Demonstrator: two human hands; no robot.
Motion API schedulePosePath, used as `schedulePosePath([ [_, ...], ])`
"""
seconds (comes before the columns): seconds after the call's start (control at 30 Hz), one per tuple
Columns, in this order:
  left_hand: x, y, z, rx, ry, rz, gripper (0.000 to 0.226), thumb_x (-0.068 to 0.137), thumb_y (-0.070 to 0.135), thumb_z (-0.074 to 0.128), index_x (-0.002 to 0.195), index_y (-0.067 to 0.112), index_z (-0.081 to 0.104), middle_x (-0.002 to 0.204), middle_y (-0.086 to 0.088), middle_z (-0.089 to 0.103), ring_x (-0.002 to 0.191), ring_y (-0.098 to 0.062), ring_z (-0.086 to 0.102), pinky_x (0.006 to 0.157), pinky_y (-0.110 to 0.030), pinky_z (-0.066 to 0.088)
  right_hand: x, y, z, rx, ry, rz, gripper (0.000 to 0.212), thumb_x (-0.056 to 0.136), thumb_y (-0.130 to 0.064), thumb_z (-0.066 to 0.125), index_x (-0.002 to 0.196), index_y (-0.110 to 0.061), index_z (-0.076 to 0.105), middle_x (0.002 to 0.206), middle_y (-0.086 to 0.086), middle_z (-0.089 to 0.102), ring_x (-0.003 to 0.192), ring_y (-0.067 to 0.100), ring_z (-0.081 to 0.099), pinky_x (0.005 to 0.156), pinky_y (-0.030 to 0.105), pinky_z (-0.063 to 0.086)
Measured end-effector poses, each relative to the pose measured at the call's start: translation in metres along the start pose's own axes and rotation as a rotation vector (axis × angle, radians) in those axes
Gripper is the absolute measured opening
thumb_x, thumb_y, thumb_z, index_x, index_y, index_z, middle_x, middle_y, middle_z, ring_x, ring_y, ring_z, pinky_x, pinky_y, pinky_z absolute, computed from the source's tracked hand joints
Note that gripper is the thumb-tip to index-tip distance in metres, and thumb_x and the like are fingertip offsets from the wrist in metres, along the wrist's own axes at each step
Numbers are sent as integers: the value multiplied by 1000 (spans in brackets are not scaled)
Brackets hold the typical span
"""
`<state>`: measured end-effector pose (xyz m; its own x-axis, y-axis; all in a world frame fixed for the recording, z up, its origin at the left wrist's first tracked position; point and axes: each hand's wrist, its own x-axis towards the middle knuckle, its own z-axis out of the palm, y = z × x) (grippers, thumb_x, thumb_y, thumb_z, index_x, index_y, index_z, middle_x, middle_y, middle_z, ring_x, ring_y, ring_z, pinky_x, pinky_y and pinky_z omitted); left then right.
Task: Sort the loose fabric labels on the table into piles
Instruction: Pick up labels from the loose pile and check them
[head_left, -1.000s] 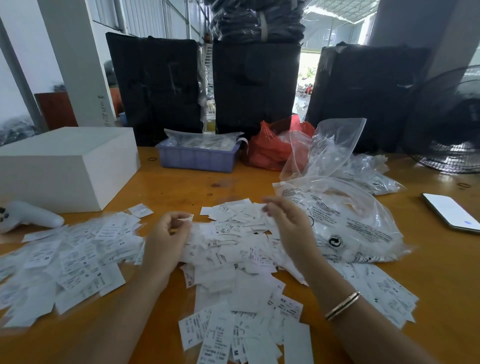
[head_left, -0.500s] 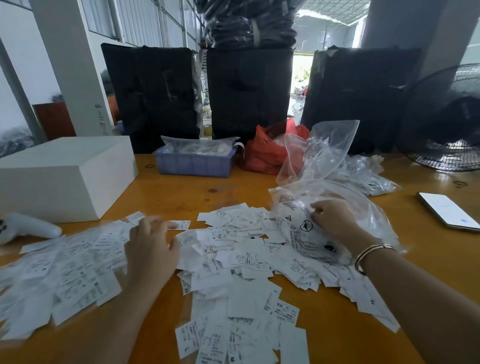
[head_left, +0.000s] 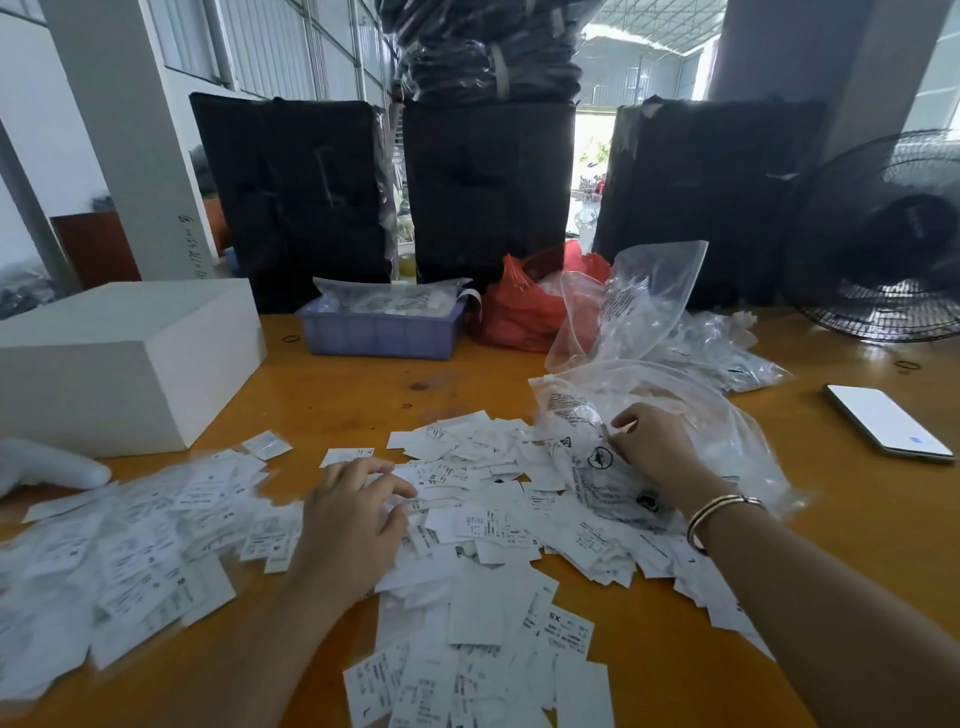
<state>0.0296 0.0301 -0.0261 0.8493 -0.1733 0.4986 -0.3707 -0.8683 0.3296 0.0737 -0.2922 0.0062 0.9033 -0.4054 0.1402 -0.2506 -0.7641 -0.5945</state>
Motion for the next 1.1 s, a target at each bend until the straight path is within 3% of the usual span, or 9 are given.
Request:
schedulePosePath([
  [0.13,0,2,-1,-18,-5,12,14,88,20,60,95,27,71,120,5,58,117,-18,44,97,-37,36,3,2,0,136,131,-48,25,83,0,57,101,-14,65,90,1,62,65,8,49,52,19,37],
  [0.23,0,2,-1,-26,-9,11,14,88,20,60,94,27,71,118,6,58,117,-18,43,97,-37,36,-3,2,-5,101,237,-111,26,84,-3,54,100,-19,66,101,3,65,77,17,58,68,33,50],
  [0.33,0,3,-1,-43,-5,8,14,88,19,60,92,28,71,117,7,59,117,-16,43,96,-38,36,-9,-3,-10,-52,373,-208,29,88,-9,50,107,-24,67,87,0,69,82,20,59,90,36,38],
  [0.4,0,3,-1,-57,-3,13,14,88,18,60,91,27,71,115,6,60,116,-17,44,96,-39,36,-13,-12,-13,-38,436,-261,29,91,-10,49,109,-23,66,72,-3,65,76,17,55,88,35,33],
  [0.47,0,4,-1,-76,-3,9,14,88,17,61,90,26,71,115,6,61,116,-18,45,97,-41,37,-20,-25,-16,77,450,-313,25,91,-10,52,110,-20,65,72,-7,61,74,16,55,84,37,44],
  [0.6,2,6,-3,-162,17,-17,16,88,14,61,96,25,69,114,8,60,117,-18,46,100,-40,36,-46,-57,-9,458,258,-452,23,87,-4,61,108,-14,63,80,-4,64,69,7,59,61,11,47],
  [0.77,1,14,-10,-476,-34,-72,26,92,45,51,118,42,48,126,21,47,122,-4,39,100,-27,28,-92,-85,20,665,-183,-503,35,88,-4,60,99,-35,53,85,-2,65,74,6,66,69,24,57],
  [0.93,-3,18,-9,-550,-228,-7,51,84,63,50,130,51,32,125,42,30,112,28,25,92,-8,22,-112,-88,53,641,-333,-545,38,88,-4,61,107,-35,52,84,-5,66,79,4,67,71,20,52],
  [1.1,-2,18,-8,-517,-179,-8,21,85,35,66,97,49,56,91,24,62,92,6,54,77,-19,42,-111,-86,62,638,-325,-571,36,90,-11,61,107,-41,52,78,-12,69,72,-3,61,61,10,43],
])
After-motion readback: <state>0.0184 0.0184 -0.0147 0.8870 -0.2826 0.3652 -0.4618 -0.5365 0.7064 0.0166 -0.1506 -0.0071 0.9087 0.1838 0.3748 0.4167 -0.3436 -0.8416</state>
